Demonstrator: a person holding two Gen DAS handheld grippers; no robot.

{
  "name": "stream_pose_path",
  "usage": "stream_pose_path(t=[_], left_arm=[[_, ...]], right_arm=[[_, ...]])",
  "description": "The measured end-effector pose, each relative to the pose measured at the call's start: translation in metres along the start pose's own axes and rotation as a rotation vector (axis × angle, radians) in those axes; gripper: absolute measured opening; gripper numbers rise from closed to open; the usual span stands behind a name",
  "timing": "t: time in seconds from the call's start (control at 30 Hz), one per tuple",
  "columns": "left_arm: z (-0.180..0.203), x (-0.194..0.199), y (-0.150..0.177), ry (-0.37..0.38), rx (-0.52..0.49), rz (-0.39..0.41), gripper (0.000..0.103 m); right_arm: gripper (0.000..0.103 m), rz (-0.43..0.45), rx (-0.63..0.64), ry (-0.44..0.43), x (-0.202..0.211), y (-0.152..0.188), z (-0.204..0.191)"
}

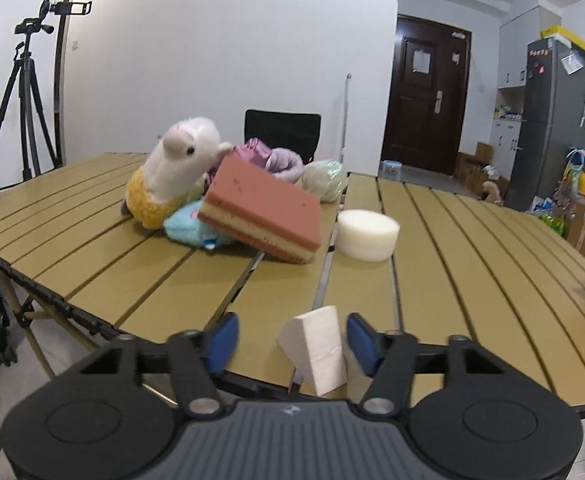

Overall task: Collect trash
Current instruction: 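Grasp the small white paper scrap on the table with the right tool, then grasp the purple drawstring pouch from the pile with the left tool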

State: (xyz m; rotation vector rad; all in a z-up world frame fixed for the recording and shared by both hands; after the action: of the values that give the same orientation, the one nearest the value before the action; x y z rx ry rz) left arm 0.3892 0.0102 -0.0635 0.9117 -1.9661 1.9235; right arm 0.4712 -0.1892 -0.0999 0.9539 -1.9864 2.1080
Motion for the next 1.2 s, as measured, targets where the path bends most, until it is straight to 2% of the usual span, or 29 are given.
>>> stream_pose_path(t=[0.07,0.1,0.13,0.2,0.37,0.67,0.8,0.9,1.2], left_arm=[[-0.001,-0.004,-0.002,-0.003,0.001,-0.001,0.103],[-0.001,-0.007,-0.004,-0.004,0.002,0.0,0.103],[-0.002,-0.009,-0.005,-0.004,0.002,0.002,0.103],[-0.004,-0.013,-0.009,-0.009,0.005,0.006,0.103],[-0.008,-0.024,-0.027,-0.022,0.039,0.018,0.103],[-0.007,-0.044,-0.074,-0.064,0.063,0.119,0.103],[0.003,-0.059,-0.096,-0.109,-0.004,0.198,0.103],[0.012,-0.074,-0.106,-0.129,-0.066,0.23,0.103],[0.033,-0.126,-0.129,-0.047,-0.166,0.19,0.103]], right_arm=[[0.038,-0.012,0.007,-0.001,-0.003,0.005,0.003],[0.024,-0.018,0.021,0.013,-0.004,0.007,0.005],[0.023,-0.017,0.024,0.025,-0.003,0.007,0.008],[0.021,-0.004,-0.019,-0.01,-0.003,0.006,0.013],[0.02,0.056,-0.091,-0.018,-0.002,-0.008,0.021],[0.02,0.172,-0.197,0.011,-0.008,-0.039,0.039],[0.02,0.225,-0.262,0.028,-0.01,-0.052,0.052],[0.02,0.25,-0.309,0.035,-0.014,-0.057,0.063],[0.02,0.289,-0.414,0.039,-0.027,-0.064,0.087]])
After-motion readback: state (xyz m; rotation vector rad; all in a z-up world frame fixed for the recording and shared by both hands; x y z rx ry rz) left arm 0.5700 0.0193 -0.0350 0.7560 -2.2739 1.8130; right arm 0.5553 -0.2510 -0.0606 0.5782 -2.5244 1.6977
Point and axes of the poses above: each gripper's, at about its wrist camera, not at the fingertips, and x roughly against the way its jaws point, z to its right, y to its underside, the point moved 8 cm from there along -x, roughly the way its jaws point, and after that the axes turned 12 degrees about -y, right-handed, at the moved point
